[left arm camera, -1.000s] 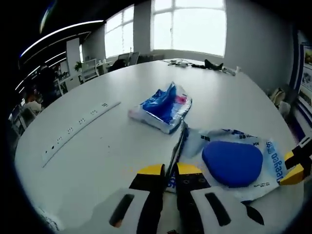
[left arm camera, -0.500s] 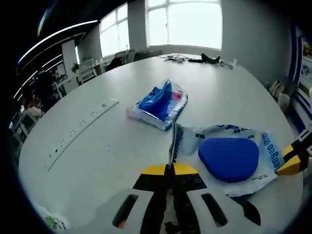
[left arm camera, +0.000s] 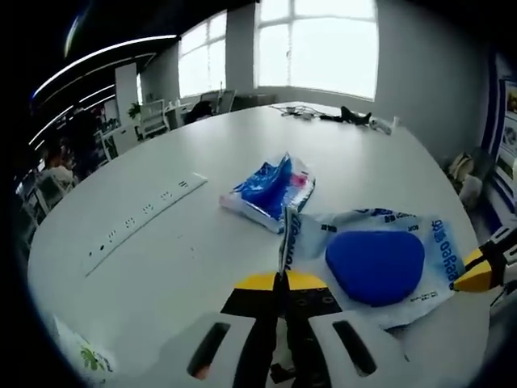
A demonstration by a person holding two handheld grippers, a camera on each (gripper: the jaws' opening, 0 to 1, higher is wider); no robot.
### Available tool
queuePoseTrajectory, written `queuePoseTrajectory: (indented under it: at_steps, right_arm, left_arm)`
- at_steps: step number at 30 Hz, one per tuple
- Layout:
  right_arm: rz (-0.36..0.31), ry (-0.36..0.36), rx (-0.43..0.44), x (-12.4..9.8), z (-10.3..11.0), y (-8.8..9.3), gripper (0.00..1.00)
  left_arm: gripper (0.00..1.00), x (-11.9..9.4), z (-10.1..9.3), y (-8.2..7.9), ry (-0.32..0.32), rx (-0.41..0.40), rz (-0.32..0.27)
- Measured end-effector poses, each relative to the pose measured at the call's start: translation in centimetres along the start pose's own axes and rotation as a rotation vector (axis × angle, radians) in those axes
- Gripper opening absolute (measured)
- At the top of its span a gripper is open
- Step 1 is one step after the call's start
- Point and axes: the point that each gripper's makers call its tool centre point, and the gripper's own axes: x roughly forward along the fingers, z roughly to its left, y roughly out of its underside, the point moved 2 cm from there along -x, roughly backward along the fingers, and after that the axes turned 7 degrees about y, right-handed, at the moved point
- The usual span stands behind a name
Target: Arrange the tabletop items into an orderly group along one side of the table until the central work area is clear of visible clutter.
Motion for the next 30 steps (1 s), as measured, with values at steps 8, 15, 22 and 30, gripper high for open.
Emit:
queuePoseTrajectory:
  at_steps: [8, 15, 22, 30]
  right_arm:
    - [-0.039, 0.011, -0.046, -0.3, -0.3, -1.4, 0.0]
    - [-0.063, 0.015, -0.1, -0.4, -0.2, -2.9, 0.0]
    - [-0.065, 0.001, -0.139, -0.2, 0.3, -3.4, 0.0]
    - [-0.046, -0.032, -0.21, 0.6, 1.2, -4.2, 0.0]
  left_arm:
    - [0.0, -1.4, 0.4, -1.2, -0.006, -0.086, -0.07]
    - [0.0, -3.1, 0.8, -1.6, -0.036, -0.113, -0.088]
    - [0.0, -5.2, 1.6, -1.3, -0.053, -0.222, -0.135]
    - [0.0, -7.1, 2.3, -0.2, -0.072, -0.233, -0.155]
